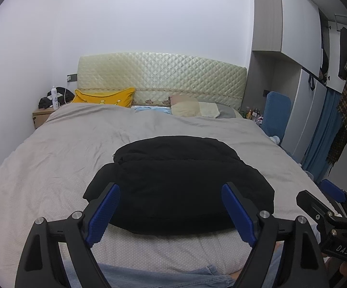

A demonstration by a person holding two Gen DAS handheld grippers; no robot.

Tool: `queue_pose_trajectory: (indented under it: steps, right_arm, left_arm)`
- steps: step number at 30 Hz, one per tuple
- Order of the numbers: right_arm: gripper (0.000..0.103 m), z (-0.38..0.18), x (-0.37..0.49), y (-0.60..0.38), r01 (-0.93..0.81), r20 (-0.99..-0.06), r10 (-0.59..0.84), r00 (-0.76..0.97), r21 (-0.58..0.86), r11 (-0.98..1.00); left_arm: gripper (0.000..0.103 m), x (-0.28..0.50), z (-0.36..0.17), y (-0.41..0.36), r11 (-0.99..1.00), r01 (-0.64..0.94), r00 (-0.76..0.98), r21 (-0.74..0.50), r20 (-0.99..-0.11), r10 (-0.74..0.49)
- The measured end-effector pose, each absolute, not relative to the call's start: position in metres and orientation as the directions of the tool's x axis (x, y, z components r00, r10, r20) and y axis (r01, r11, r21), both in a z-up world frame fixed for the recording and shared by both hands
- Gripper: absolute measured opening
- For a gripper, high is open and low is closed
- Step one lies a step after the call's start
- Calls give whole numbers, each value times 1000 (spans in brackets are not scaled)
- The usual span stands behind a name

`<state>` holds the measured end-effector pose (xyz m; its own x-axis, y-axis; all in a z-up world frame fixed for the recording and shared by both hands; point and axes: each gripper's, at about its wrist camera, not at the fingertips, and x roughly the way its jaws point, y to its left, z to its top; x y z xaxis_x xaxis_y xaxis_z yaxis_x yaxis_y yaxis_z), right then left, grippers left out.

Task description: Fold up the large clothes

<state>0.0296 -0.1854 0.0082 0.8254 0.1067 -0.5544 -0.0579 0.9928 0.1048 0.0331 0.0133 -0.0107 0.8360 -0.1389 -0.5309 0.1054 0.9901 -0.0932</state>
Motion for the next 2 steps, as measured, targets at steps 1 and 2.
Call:
queue_pose_trajectory:
  steps: [1,2]
  right_arm:
    - [103,8,30,-184,-57,-555,104,826,101,993]
    - [103,8,30,-185,-58,-555,103,826,99,993]
  left_arm:
    - [87,34,-11,13,990,104,835,-90,-532,-136]
    - [87,34,-12,14,991,100,835,-92,-533,-134]
